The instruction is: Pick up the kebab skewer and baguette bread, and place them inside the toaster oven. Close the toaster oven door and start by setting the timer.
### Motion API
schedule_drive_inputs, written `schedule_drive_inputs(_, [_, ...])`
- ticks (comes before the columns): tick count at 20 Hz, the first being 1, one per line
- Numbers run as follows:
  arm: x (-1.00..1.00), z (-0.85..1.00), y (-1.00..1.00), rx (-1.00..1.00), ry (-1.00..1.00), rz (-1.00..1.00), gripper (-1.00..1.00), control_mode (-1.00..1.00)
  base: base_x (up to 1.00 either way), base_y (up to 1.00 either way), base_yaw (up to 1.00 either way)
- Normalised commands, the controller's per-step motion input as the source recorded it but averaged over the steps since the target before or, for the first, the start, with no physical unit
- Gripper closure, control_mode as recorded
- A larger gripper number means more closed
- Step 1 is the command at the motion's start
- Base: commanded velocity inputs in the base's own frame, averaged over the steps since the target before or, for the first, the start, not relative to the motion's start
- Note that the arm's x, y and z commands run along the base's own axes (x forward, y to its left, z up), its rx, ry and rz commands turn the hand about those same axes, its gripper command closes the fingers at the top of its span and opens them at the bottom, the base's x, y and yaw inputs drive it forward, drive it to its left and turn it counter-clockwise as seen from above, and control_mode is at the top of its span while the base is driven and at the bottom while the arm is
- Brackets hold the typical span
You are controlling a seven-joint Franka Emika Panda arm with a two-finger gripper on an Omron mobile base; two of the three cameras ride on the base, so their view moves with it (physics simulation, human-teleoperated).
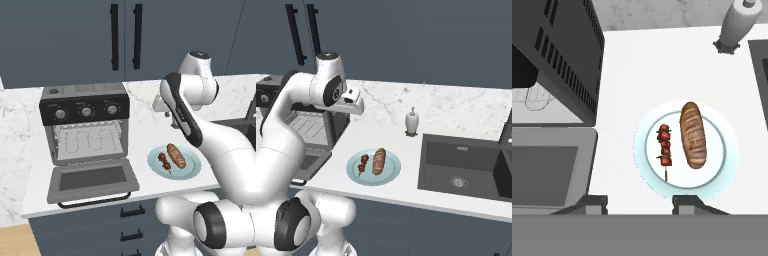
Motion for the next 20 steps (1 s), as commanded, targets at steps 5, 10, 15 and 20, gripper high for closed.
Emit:
schedule_drive_inputs(5, [-0.34, -0.26, 0.14, -0.06, -0.04, 0.02, -1.00, -1.00, 0.00, 0.00, 0.00])
schedule_drive_inputs(10, [-0.53, -0.48, 0.89, -0.16, -0.20, 0.01, -1.00, -1.00, 0.00, 0.00, 0.00])
schedule_drive_inputs(15, [-0.09, -0.27, 0.82, -0.06, -0.21, 0.00, -1.00, -1.00, 0.00, 0.00, 0.00])
schedule_drive_inputs(20, [0.00, -0.05, 0.79, 0.00, -0.27, 0.00, -1.00, -1.00, 0.00, 0.00, 0.00])
